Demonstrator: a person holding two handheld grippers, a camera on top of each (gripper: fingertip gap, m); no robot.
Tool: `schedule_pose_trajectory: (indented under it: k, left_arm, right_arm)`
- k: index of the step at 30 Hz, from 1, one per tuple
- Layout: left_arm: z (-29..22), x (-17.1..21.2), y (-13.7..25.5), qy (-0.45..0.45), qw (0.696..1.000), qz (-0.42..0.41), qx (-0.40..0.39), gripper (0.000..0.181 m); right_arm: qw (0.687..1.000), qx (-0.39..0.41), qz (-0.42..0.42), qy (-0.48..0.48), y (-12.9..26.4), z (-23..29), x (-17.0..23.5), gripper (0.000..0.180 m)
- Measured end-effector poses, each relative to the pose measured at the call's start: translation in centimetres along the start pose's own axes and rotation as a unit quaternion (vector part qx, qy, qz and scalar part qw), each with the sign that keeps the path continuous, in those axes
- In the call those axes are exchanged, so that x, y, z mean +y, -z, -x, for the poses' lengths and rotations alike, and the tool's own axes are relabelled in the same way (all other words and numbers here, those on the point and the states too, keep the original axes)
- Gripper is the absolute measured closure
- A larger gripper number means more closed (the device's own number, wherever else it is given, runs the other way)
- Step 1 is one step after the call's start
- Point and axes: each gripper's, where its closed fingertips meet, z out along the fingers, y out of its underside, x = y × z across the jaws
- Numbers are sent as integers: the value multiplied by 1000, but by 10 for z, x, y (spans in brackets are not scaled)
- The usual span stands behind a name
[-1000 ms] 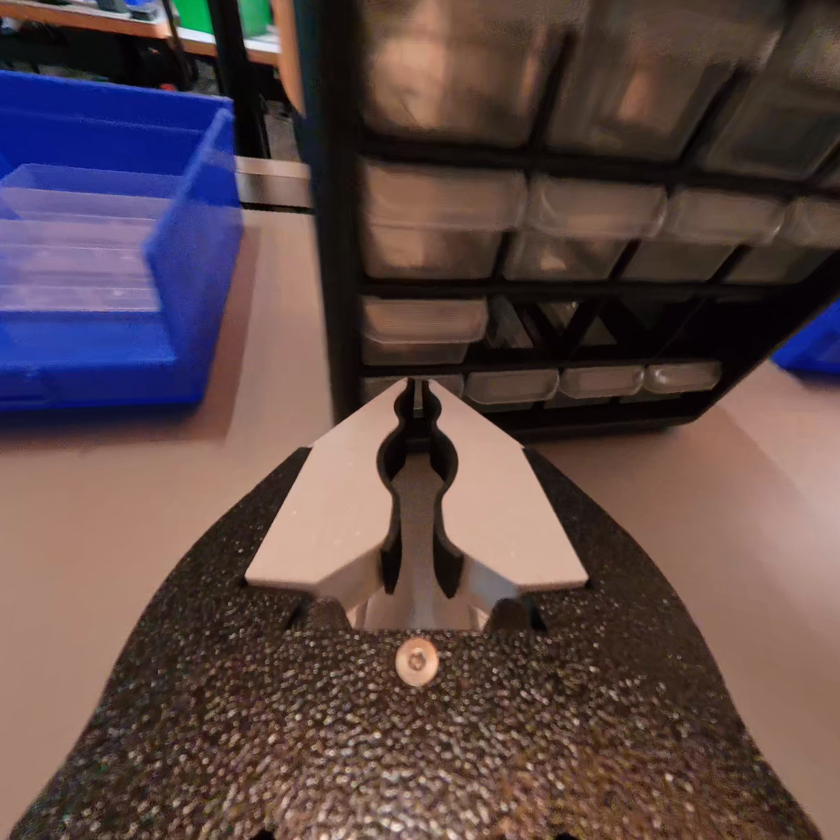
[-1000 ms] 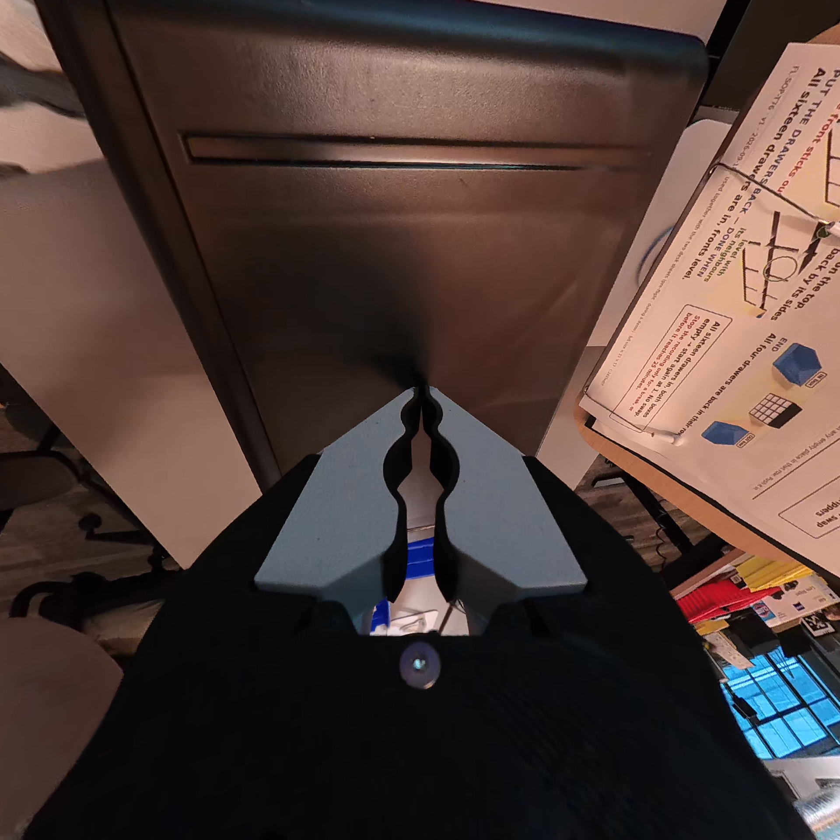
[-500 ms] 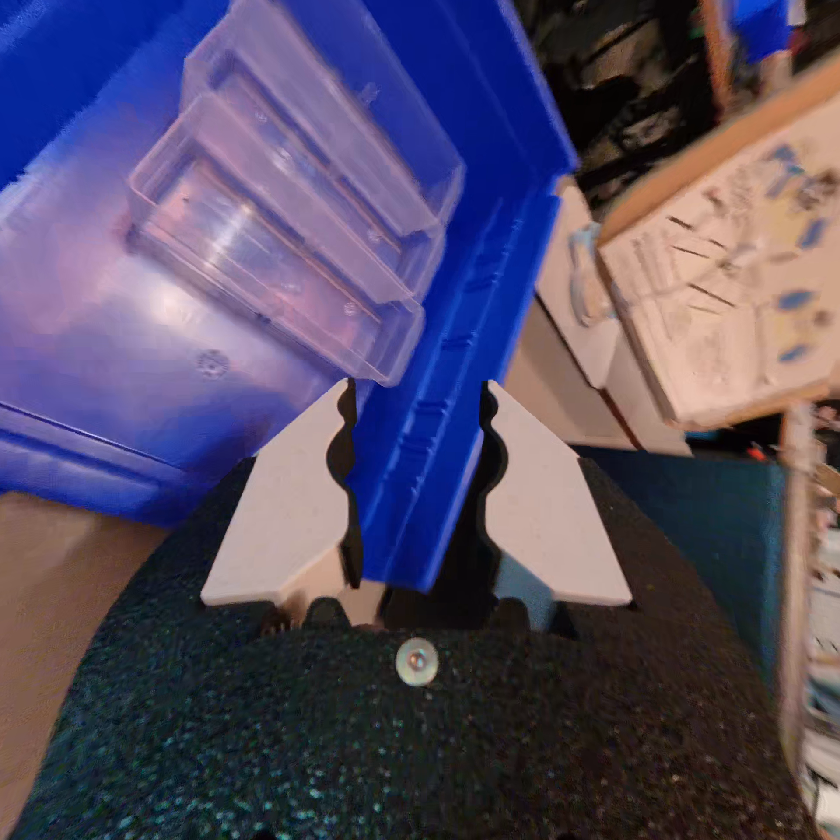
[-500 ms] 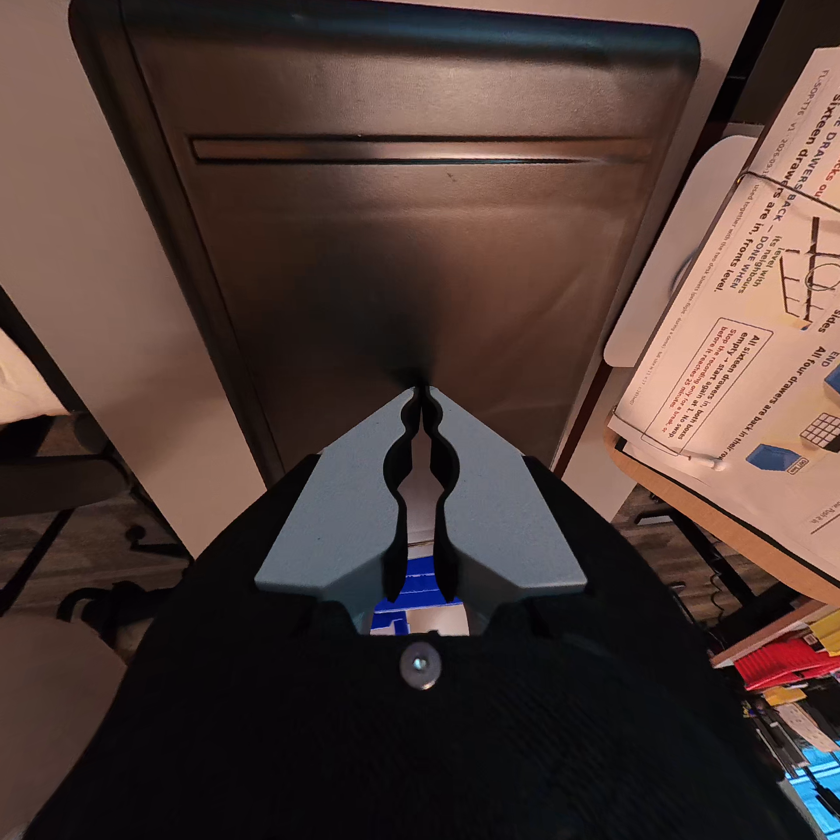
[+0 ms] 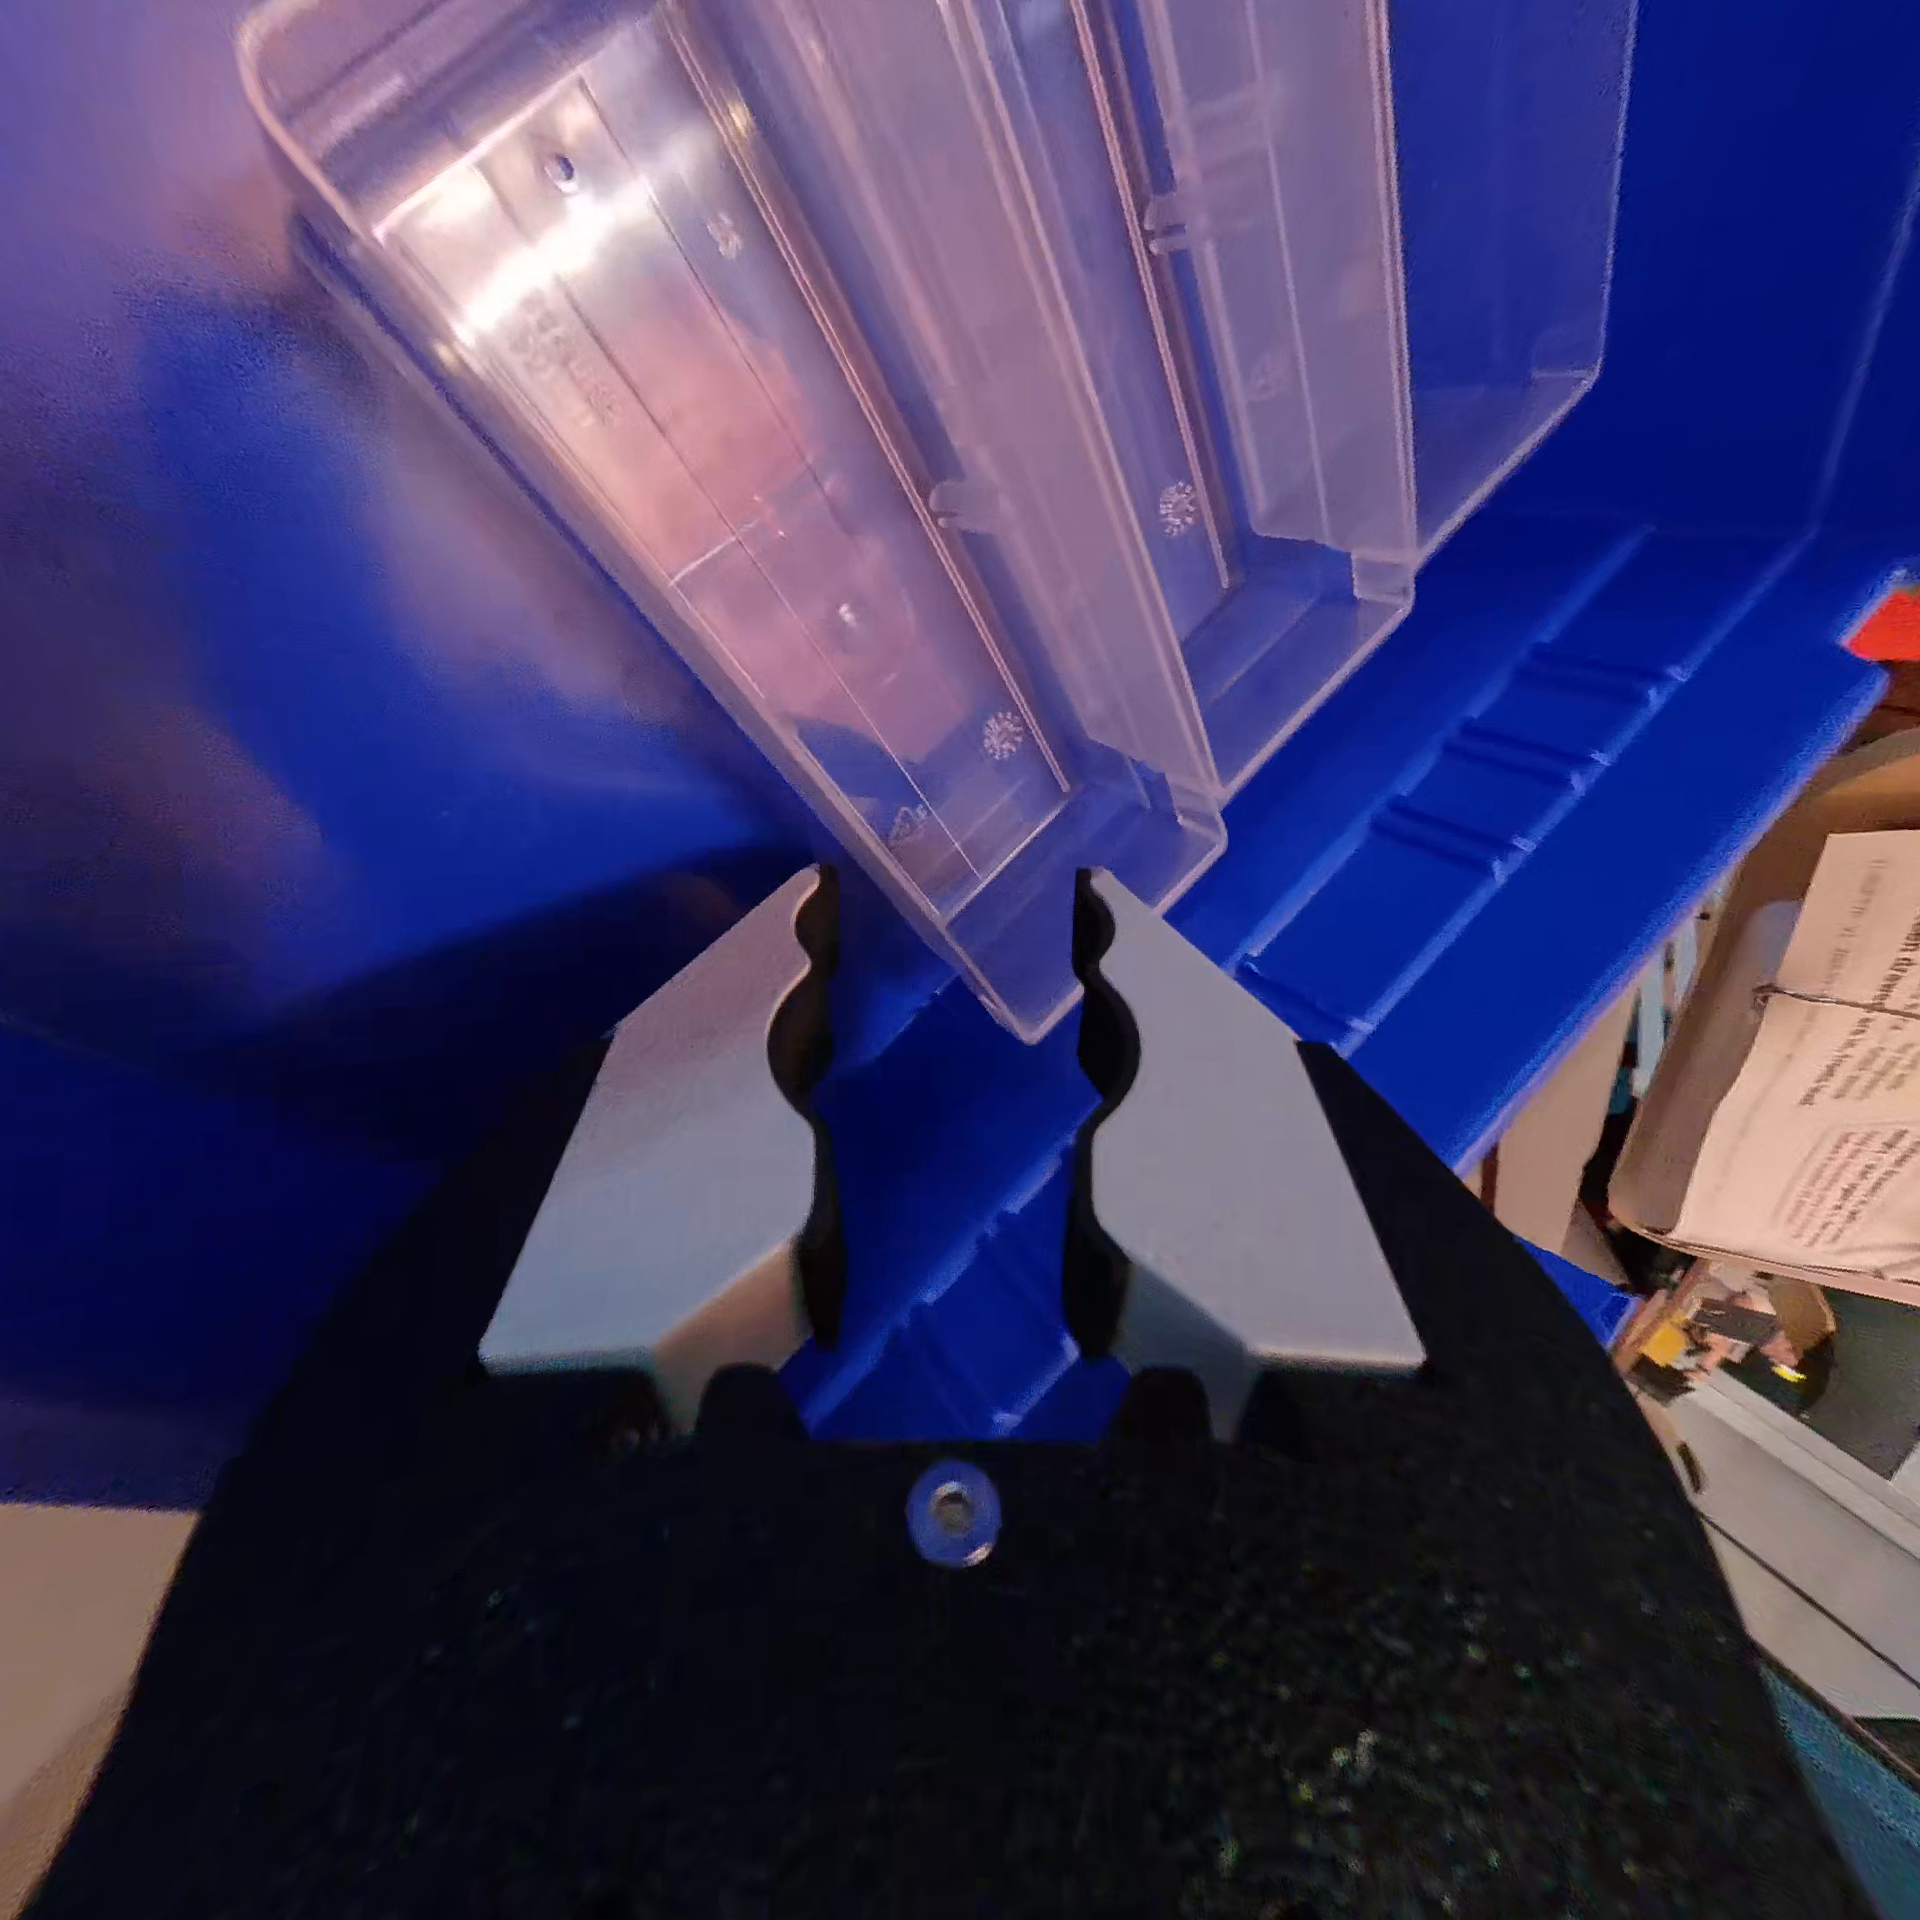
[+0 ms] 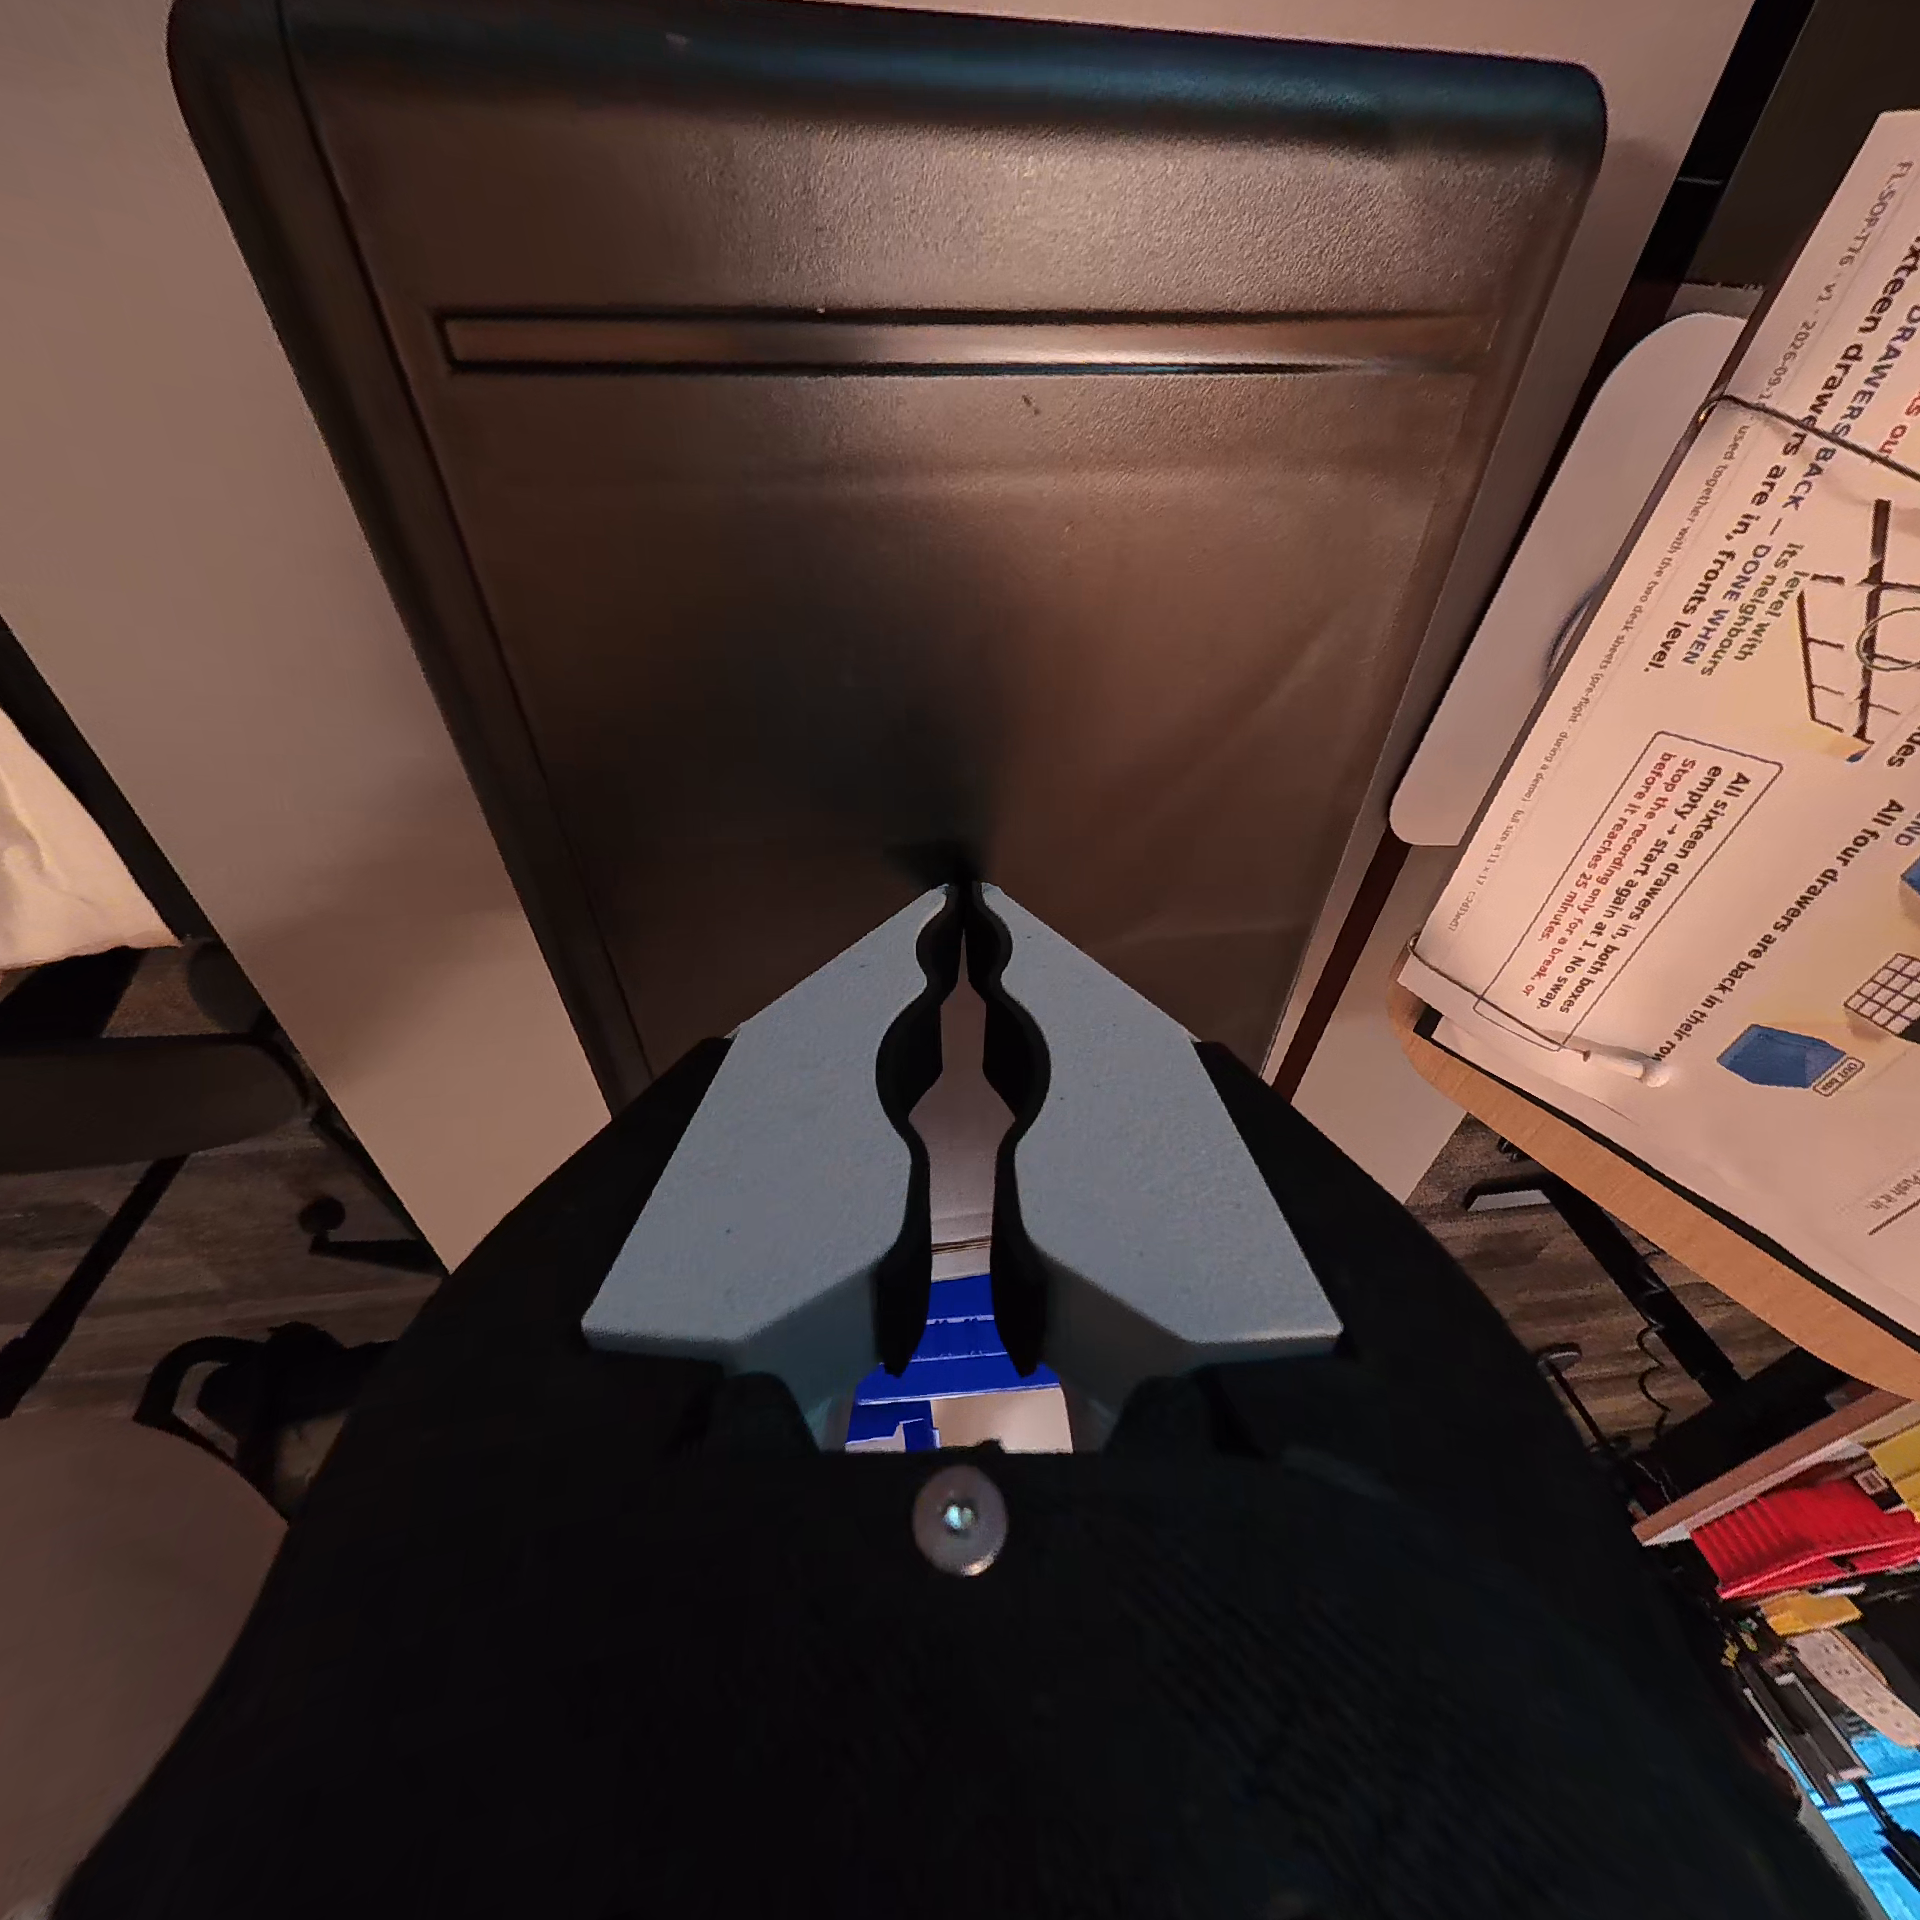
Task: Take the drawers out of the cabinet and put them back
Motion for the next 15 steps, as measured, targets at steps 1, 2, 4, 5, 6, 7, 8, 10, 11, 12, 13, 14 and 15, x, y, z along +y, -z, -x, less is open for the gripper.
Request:
schedule_pose_trajectory:
  k: [1, 2, 4, 5, 6, 7, 8, 10, 11, 12, 13, 14, 15]
  left_arm:
    - [2, -1, -1, -4, 1000, 3, -6, 143]
    - [5, -2, -2, -6, 1000, 7, -11, 150]
    - [10, -3, -3, -3, 1000, 12, -16, 162]
    - [12, -3, -4, -3, 1000, 14, -16, 165]
    - [14, -3, -4, -3, 1000, 17, -17, 170]
    - [16, -4, -5, -4, 1000, 18, -14, 172]
    - [16, -4, -5, -4, 1000, 20, -8, 173]
    - [18, -2, -4, 4, 1000, 24, -5, 175]
    - [20, -1, -3, 4, 1000, 26, -8, 176]
    - [22, 0, -1, 1, 1000, 28, -10, 177]
    - [22, 1, 2, 0, 1000, 28, -7, 178]
    - [19, 1, 6, 1, 1000, 25, 6, 179]
    - [13, 1, 13, -5, 999, 23, 26, 180]
  right_arm:
    - [1000, -2, 0, 1, 0, 0, 0, 180]
    - [1000, -4, -2, 1, 0, 0, 0, 180]
    - [1000, -9, -4, 0, 0, 0, 0, 180]
    - [1000, -11, -5, 0, 0, 0, 0, 180]
    - [1000, -12, -5, -1, 0, 0, 0, 180]
    - [1000, -13, -6, -1, 0, 0, 0, 180]
    - [1000, -12, -5, -1, 0, 0, 0, 180]
    - [1000, -10, -1, 2, 0, 0, 0, 180]
    - [1000, -8, 1, 2, 0, 0, 0, 180]
    - [1000, -7, 4, 2, 0, 0, 0, 180]
    - [1000, -4, 7, 3, 0, 0, 0, 180]
    - [1000, -2, 10, 4, 0, 0, 0, 180]
    - [1000, -1, 12, 5, 0, 0, 0, 180]
